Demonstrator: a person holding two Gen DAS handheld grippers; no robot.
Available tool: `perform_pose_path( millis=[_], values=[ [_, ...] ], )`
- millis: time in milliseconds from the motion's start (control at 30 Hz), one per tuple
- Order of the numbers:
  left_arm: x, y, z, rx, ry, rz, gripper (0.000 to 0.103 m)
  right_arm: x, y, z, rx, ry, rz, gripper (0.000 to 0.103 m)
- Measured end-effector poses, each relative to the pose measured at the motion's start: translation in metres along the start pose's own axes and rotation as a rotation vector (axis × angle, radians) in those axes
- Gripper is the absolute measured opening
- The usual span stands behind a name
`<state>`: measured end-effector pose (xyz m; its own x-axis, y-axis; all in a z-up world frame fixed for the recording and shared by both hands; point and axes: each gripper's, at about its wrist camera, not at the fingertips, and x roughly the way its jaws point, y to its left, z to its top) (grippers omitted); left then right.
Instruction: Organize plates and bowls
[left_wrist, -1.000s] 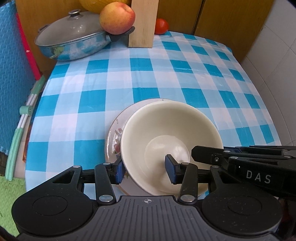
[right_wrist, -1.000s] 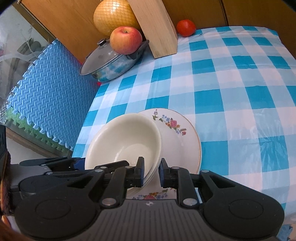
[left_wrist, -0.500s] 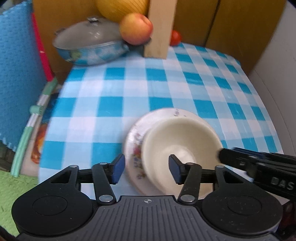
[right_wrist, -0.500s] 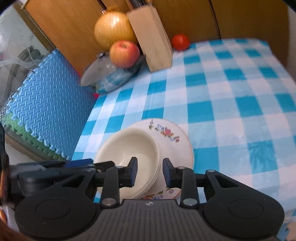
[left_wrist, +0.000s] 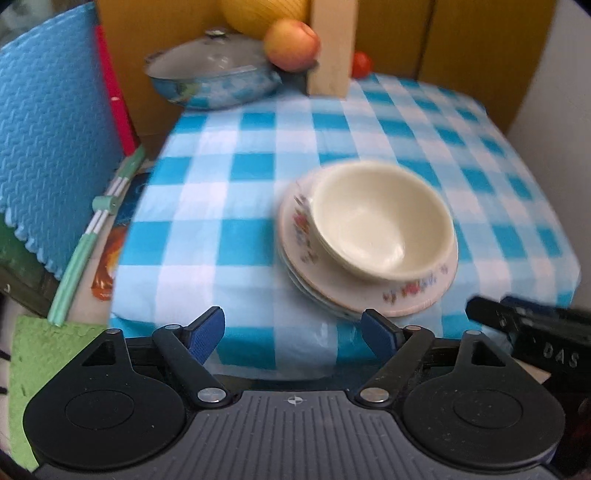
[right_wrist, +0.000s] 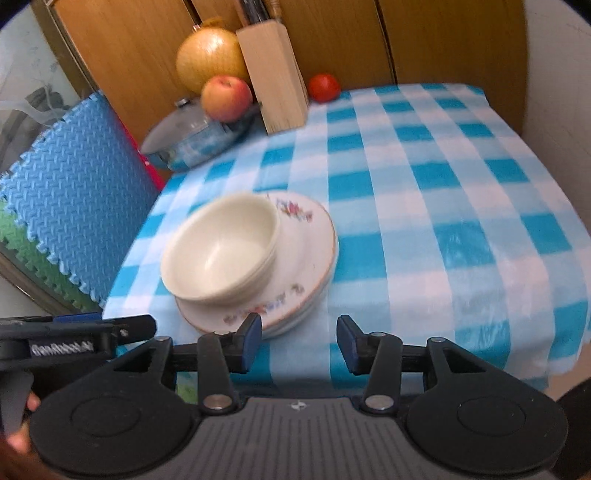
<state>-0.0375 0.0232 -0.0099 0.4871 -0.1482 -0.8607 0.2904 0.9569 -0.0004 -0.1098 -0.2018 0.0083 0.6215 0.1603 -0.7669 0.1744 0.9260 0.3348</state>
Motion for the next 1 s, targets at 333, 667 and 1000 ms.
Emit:
perform_pose_path(
  millis=[333, 667, 1000],
  values=[
    [0.033, -0.004, -0.01, -0.023, 0.091, -0.016, 0.086, 0.016, -0.006, -0.011, 0.041, 0.054, -0.017, 0.044],
    [0.039, -0.012, -0.012, -0.017, 0.105, -0.037, 0.086, 0.022, -0.003, -0.015, 0.041, 0.072, -0.011, 0.046],
    [0.04, -0.014, -0.012, -0.011, 0.107, -0.027, 0.083, 0.025, -0.003, -0.016, 0.047, 0.072, -0.011, 0.046]
  ],
)
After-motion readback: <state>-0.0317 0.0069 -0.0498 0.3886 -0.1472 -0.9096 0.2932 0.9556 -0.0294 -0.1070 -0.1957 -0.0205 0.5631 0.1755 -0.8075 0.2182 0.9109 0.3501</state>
